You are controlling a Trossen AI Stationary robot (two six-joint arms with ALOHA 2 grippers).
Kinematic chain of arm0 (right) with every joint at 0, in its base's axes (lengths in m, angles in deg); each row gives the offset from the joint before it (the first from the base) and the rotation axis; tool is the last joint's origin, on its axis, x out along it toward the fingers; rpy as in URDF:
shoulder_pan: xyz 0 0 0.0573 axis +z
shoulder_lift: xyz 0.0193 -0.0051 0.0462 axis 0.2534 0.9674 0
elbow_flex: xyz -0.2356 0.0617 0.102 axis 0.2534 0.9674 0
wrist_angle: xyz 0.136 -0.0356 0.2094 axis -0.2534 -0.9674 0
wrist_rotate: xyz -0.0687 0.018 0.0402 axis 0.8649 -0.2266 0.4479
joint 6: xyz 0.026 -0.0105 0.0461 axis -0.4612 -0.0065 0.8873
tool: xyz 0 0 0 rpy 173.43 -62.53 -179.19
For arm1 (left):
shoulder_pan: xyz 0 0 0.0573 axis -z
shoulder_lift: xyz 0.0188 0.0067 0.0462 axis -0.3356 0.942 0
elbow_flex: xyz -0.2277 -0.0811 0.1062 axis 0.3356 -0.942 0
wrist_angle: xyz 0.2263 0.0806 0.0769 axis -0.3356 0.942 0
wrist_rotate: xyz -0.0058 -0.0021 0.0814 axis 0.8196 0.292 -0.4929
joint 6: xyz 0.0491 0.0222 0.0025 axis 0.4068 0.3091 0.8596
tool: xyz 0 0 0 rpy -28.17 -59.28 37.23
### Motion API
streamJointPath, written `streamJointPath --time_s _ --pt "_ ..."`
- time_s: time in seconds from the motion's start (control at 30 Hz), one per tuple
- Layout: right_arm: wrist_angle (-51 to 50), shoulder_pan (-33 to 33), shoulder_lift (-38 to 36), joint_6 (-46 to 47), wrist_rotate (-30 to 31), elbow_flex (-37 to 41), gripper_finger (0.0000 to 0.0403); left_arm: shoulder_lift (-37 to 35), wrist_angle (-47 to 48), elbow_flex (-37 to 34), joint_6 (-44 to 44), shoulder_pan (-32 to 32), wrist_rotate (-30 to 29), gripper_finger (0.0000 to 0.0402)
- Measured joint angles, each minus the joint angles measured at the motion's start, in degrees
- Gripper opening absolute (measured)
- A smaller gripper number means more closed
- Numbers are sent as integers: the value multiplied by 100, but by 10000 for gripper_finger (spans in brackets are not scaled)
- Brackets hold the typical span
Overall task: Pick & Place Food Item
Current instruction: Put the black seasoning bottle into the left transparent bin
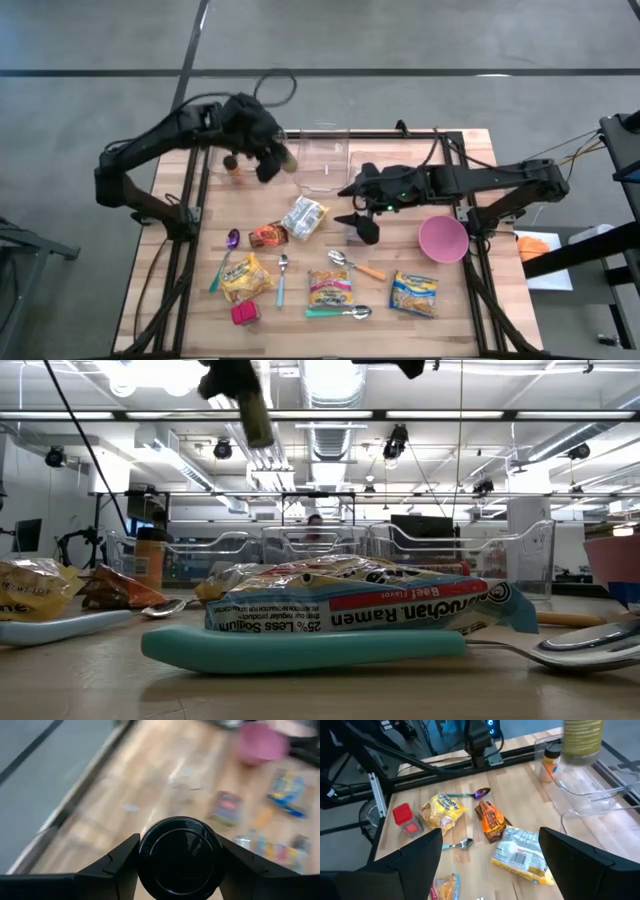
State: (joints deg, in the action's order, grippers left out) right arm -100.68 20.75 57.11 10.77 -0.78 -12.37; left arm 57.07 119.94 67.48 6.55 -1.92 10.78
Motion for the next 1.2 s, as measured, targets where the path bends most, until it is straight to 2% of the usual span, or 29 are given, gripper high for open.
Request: streamJointPath --time_s 0.2,0.43,0.6,0.77,0.93,1.2 --pt "-435 -136 -499 25 167 0 325 -6 110 -380 192 -1049 155 209" --pt "-1050 -293 -1049 -14 474 0 325 -4 -69 -1327 100 -2031 259 209" --pt "-1212 -355 -1300 -90 612 20 325 5 -795 -2061 -231 -2160 244 209" --pt "-1264 -350 -1436 -148 611 124 325 5 -1308 -2593 -723 -2131 -131 209" --pt "-1407 -350 -1475 -85 592 215 325 5 -1374 -2900 -913 -2082 -647 209" --pt "-1360 -350 -1341 282 602 269 325 84 -1376 -2999 -869 -2056 -882 209"
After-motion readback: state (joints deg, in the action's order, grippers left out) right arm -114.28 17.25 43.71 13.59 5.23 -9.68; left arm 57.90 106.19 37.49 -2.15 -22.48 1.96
